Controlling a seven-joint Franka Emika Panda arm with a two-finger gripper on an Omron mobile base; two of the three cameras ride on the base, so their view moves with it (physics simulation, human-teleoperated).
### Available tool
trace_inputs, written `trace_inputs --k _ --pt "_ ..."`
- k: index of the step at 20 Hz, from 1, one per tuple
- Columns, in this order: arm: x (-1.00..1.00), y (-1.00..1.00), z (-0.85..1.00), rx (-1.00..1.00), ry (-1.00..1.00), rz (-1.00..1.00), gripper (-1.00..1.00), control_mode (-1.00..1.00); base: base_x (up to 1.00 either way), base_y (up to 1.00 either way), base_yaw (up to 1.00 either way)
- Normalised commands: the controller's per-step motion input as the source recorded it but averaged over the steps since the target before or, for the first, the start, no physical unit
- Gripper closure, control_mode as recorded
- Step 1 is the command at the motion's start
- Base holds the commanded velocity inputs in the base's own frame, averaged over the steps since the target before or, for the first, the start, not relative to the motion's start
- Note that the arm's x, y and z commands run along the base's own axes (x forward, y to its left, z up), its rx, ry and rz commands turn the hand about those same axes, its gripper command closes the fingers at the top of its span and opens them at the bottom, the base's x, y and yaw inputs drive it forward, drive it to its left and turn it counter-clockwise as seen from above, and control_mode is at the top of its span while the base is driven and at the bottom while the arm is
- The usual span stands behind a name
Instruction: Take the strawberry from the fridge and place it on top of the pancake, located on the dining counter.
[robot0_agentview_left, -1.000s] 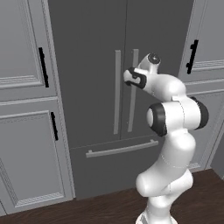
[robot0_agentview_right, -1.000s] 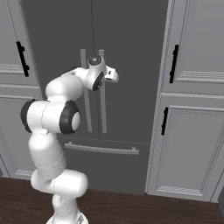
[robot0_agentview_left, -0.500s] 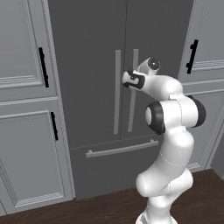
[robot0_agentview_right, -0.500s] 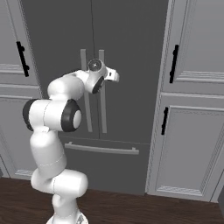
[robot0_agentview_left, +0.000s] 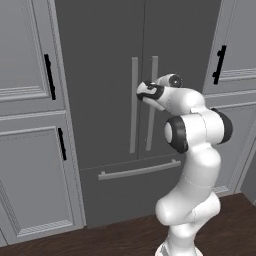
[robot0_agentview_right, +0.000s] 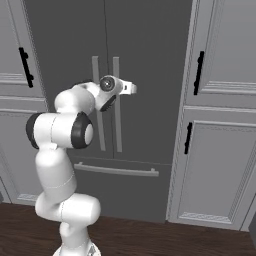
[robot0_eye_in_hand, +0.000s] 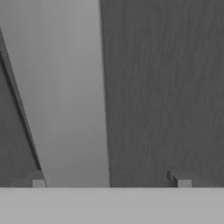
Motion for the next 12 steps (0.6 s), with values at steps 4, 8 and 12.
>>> trace_inputs --k 4,8,12 --pt "0.07 0.00 0.00 0.00 0.03 0.00 1.00 -1.00 0.00 0.00 0.00" --pt "-0.23 -0.14 0.00 0.01 0.00 -0.01 1.00 -1.00 0.00 0.00 0.00" --pt "-0.68 -0.64 0.00 0.08 0.00 -0.08 1.00 -1.00 0.00 0.00 0.00"
